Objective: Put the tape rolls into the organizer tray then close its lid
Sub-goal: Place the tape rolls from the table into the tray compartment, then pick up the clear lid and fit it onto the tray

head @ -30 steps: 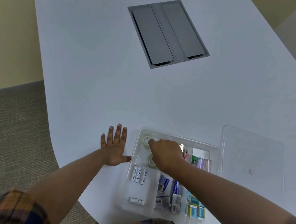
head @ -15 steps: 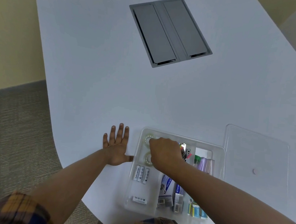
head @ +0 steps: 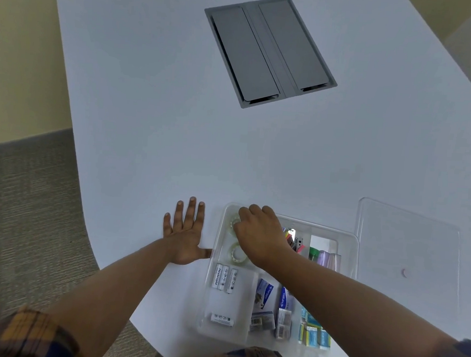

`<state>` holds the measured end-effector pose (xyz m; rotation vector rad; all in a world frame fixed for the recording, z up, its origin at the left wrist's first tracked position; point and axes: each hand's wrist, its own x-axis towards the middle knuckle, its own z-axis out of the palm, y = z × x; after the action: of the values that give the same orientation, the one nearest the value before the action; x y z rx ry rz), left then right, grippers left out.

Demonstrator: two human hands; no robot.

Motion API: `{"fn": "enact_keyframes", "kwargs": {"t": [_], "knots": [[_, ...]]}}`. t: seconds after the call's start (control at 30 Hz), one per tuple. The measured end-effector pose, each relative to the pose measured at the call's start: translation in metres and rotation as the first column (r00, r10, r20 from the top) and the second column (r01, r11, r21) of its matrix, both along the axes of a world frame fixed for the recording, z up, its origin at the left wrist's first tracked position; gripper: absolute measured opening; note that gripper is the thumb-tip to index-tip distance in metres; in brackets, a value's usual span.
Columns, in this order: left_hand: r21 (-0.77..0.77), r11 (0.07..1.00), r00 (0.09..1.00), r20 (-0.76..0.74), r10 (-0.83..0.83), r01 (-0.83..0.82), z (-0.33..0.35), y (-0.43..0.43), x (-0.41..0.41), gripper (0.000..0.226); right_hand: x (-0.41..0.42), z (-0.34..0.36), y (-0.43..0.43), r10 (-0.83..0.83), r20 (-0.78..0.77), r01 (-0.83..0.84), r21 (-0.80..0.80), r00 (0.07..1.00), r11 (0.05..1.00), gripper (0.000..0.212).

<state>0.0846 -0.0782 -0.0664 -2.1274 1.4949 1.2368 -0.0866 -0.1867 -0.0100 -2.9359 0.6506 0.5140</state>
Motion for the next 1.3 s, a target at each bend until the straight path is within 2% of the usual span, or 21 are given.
{"fn": "enact_keyframes", "kwargs": {"t": [0.27, 0.5, 0.63, 0.7, 0.8, 0.93, 1.1, 1.17, 1.23, 1.3], "knots": [[-0.010, 1.000, 1.000, 0.012, -0.003, 0.003, -0.002, 0.001, 0.000, 0.116, 0.003, -0.002, 0.000, 0.112, -0.049, -0.113, -0.019, 0.993, 0.993, 0.017], [-0.013, 1.000, 1.000, 0.010, -0.004, 0.005, -0.005, 0.002, 0.000, 0.117, 0.003, -0.003, -0.003, -0.010, -0.145, 0.018, 0.053, 0.989, 0.998, 0.028], [-0.019, 1.000, 1.000, 0.006, 0.003, -0.003, -0.008, 0.003, 0.002, 0.117, -0.008, -0.002, -0.004, -0.106, -0.025, 0.108, 0.104, 0.994, 0.989, 0.038], [-0.026, 1.000, 1.000, 0.006, 0.009, -0.008, -0.010, 0.003, 0.002, 0.117, -0.015, 0.002, -0.003, -0.186, 0.064, 0.177, 0.131, 0.980, 0.975, 0.035], [-0.045, 0.999, 1.000, 0.005, 0.021, -0.021, -0.011, 0.005, 0.002, 0.117, -0.035, 0.012, -0.002, -0.371, 0.244, 0.325, 0.206, 0.896, 0.923, 0.031], [-0.087, 0.996, 0.999, 0.003, 0.036, -0.035, -0.013, 0.007, 0.002, 0.117, -0.085, 0.027, 0.001, -0.575, 0.405, 0.542, 0.204, 0.711, 0.815, 0.024], [-0.194, 0.979, 0.996, 0.059, 0.074, -0.062, -0.015, 0.013, 0.000, 0.117, -0.170, 0.032, 0.007, -0.793, 0.334, 0.771, 0.232, 0.510, 0.593, 0.022], [-0.286, 0.956, 0.991, 0.093, 0.101, -0.071, -0.012, 0.015, -0.002, 0.111, -0.202, 0.031, 0.015, -0.863, 0.302, 0.840, 0.251, 0.404, 0.481, 0.018], [-0.409, 0.894, 0.979, 0.011, 0.203, -0.181, -0.007, 0.019, -0.007, 0.091, -0.230, 0.028, 0.028, -0.910, 0.252, 0.889, 0.244, 0.328, 0.388, 0.015], [-0.462, 0.777, 0.904, -0.200, 0.378, -0.427, 0.004, 0.027, -0.017, 0.070, -0.253, 0.022, 0.045, -0.932, 0.165, 0.908, 0.226, 0.322, 0.354, 0.015]]}}
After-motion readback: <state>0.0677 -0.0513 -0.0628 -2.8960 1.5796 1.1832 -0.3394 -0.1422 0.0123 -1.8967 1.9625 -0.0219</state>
